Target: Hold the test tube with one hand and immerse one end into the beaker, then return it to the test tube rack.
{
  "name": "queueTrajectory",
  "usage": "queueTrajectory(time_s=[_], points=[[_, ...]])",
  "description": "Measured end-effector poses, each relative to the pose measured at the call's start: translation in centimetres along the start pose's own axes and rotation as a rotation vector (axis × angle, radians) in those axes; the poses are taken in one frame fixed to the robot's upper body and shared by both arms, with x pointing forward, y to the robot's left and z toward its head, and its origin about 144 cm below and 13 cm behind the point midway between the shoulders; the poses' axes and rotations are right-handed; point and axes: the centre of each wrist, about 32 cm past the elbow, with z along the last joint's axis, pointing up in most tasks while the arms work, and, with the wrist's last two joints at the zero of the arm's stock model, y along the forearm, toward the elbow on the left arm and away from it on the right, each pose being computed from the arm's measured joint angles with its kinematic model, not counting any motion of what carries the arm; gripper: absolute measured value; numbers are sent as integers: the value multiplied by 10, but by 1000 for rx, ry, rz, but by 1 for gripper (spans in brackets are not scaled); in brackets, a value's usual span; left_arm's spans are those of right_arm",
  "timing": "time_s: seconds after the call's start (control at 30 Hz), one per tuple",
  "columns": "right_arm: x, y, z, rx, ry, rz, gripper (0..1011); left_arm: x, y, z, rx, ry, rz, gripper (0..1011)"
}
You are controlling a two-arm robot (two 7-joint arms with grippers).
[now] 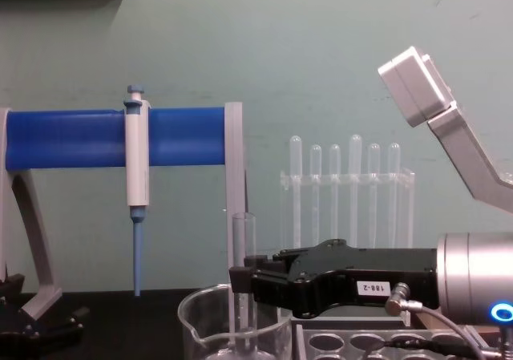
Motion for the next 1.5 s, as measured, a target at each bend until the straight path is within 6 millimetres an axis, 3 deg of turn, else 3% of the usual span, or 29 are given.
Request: queueTrajectory(time_s=[1.5], points=[[0,0,0,0,0,-1,238,0,0,0,0,0,0,1000]])
